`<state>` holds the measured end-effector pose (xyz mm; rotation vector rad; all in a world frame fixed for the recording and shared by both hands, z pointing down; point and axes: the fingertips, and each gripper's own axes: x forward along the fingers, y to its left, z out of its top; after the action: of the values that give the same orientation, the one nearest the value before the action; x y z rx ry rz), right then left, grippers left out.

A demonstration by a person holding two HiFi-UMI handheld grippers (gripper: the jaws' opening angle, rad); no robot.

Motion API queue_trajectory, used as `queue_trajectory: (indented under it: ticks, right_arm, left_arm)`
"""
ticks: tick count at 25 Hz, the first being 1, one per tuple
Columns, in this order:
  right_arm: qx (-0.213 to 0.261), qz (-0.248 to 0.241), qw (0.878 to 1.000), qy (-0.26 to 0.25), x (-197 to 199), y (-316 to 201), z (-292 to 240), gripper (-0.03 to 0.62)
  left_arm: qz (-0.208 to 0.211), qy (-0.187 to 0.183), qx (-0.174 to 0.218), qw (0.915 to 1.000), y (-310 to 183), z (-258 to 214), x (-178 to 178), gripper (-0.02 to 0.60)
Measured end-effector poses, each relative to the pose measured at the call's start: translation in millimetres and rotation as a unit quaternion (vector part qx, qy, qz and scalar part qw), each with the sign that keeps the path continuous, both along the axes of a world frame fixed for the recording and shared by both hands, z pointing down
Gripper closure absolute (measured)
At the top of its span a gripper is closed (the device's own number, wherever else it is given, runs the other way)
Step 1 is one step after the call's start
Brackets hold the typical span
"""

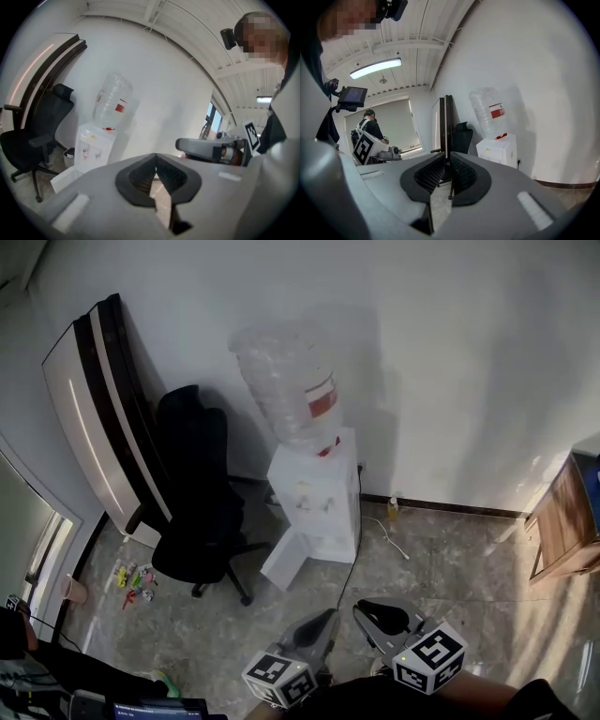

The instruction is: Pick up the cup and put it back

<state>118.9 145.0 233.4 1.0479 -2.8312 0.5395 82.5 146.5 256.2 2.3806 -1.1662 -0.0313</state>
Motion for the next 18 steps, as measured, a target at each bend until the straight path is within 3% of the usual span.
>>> queue_trajectory:
  ticks: [11, 18]
  right_arm:
    - [-0.032, 0.000, 0.999, -0.014, -48, 25, 15, 0.586]
    - [-0.027, 0.001, 1.000, -0.015, -63, 25, 12, 0.586]
  left_arm:
    - [0.002, 0.013, -0.001, 0.9999, 18, 5, -48, 0.578]
    - [0.006, 0.013, 0.007, 0.9999, 18, 2, -61, 0.578]
